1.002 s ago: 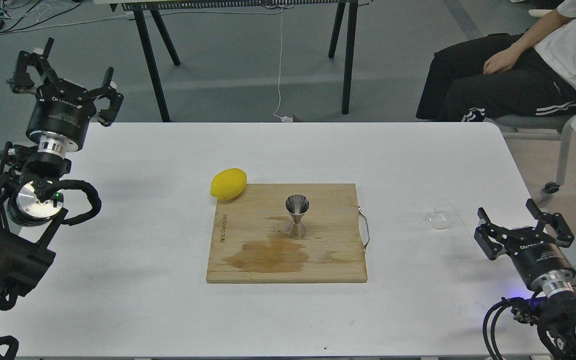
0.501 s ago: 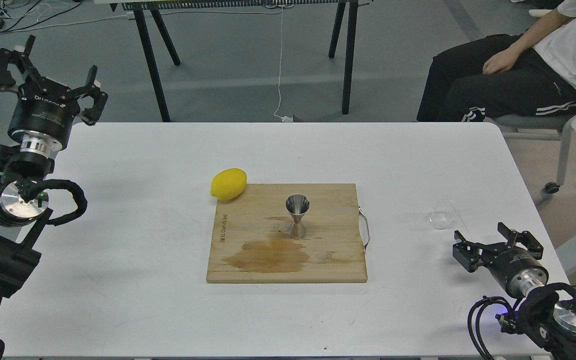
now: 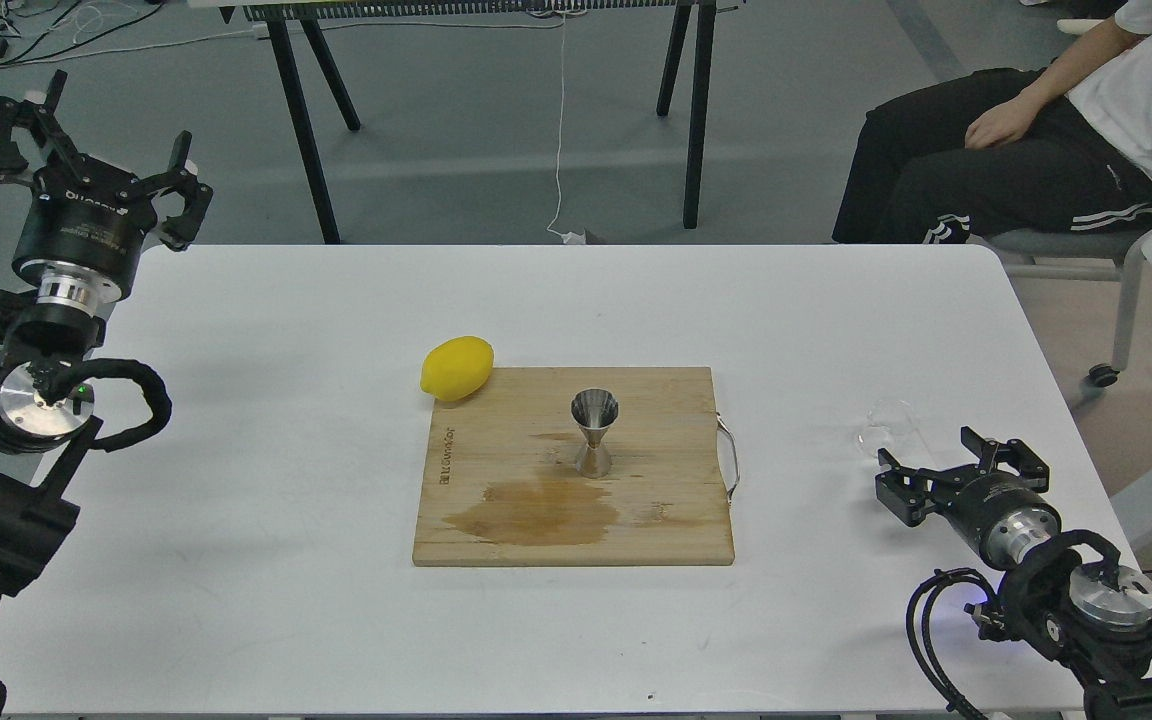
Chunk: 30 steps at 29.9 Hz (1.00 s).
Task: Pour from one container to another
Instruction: 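Move the right gripper to the clear glass and grasp it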
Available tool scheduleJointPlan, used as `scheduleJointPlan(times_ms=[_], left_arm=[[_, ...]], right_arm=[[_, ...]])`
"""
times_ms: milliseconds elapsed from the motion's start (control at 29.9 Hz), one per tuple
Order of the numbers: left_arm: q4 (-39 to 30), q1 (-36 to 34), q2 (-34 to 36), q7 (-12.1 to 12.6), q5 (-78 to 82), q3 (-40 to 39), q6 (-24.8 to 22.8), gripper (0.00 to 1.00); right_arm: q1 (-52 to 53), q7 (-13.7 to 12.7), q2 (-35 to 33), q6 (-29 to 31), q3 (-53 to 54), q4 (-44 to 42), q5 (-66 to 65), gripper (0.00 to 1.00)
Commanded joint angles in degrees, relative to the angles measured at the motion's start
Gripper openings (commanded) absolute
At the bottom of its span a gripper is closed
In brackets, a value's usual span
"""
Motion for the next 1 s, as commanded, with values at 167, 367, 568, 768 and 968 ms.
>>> scheduleJointPlan(times_ms=[167, 367, 568, 768, 968], left_arm=[[0.01, -0.08, 0.56, 0.17, 0.07, 0.39, -0.13, 1.00], [0.01, -0.08, 0.65, 0.17, 0.16, 0.65, -0.21, 1.00], [0.00, 0.00, 0.56, 0.17, 0.16, 0.66, -0.13, 1.00], [-0.08, 0.18, 0.47, 0.08, 0.16, 0.74, -0.13, 1.00], [-0.26, 0.44, 0.65, 0.08, 0.16, 0.74, -0.13, 1.00]], right_arm=[[3.17, 0.03, 1.78, 0.04, -0.56, -4.21, -0.01, 0.93], [5.19, -0.15, 2.92, 0.30, -0.73, -7.81, -0.01, 0.92], [6.33, -0.41, 3.63, 0.48, -0.82, -9.75, -0.01, 0.87], [6.95, -0.59, 3.80, 0.48, -0.91, -10.19, -0.01, 0.82], [8.35, -0.50, 4.42, 0.48, -1.70, -11.41, -0.01, 0.82]])
